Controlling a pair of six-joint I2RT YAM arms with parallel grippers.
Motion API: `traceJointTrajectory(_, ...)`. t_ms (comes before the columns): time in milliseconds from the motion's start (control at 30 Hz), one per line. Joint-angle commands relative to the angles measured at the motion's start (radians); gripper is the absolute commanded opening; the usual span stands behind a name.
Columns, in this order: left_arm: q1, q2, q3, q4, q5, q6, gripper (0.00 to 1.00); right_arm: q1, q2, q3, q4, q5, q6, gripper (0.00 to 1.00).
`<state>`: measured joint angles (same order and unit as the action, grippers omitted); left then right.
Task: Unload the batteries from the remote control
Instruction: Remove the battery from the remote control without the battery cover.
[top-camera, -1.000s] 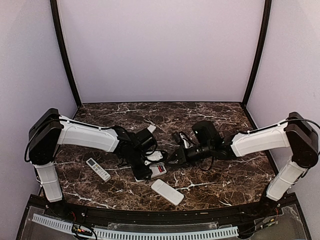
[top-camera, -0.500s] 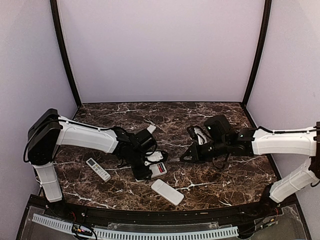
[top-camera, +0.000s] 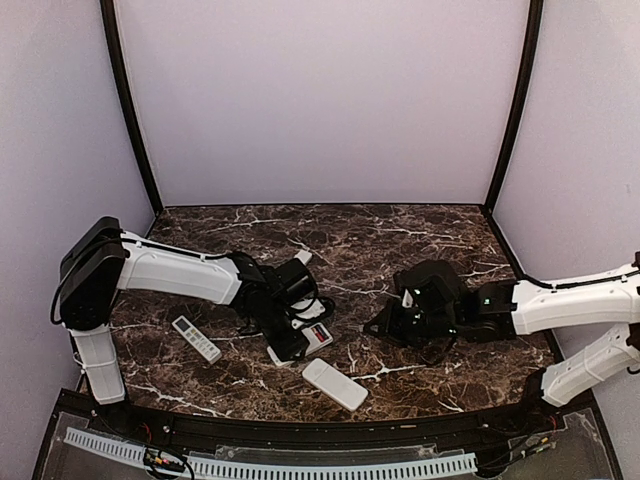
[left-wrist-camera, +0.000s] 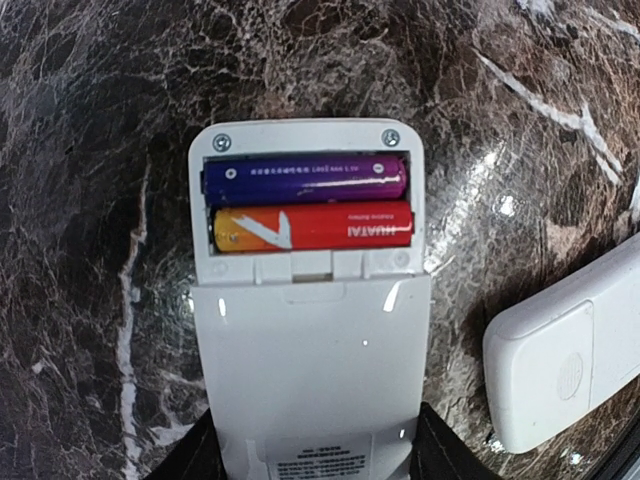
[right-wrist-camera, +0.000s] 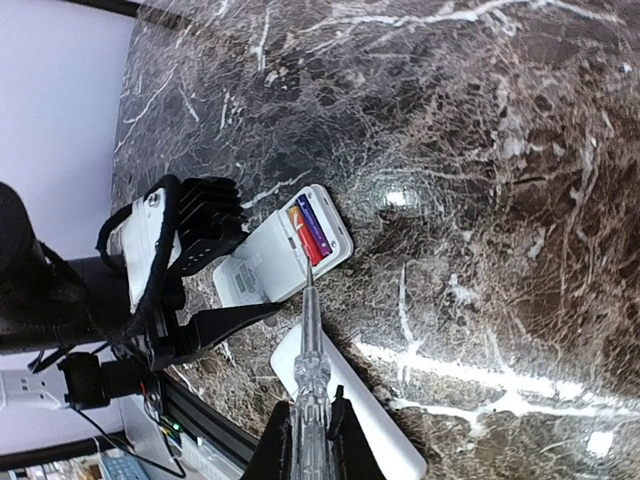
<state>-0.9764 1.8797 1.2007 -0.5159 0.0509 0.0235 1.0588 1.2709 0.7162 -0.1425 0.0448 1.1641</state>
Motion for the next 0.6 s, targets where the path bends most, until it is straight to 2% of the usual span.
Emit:
traceJointTrajectory(0, -0.014, 0.033, 0.019, -0.007, 0.012, -0.112, 0.18, 0.033, 0.056, 0.03, 0.041, 0.091, 0.156, 0.0)
traceJointTrajectory(567, -0.015, 0.062, 0.059, -0.047, -0.012, -0.129, 0.17, 0.06, 0.222, 0.126, 0.064, 0.075, 0.161, 0.0)
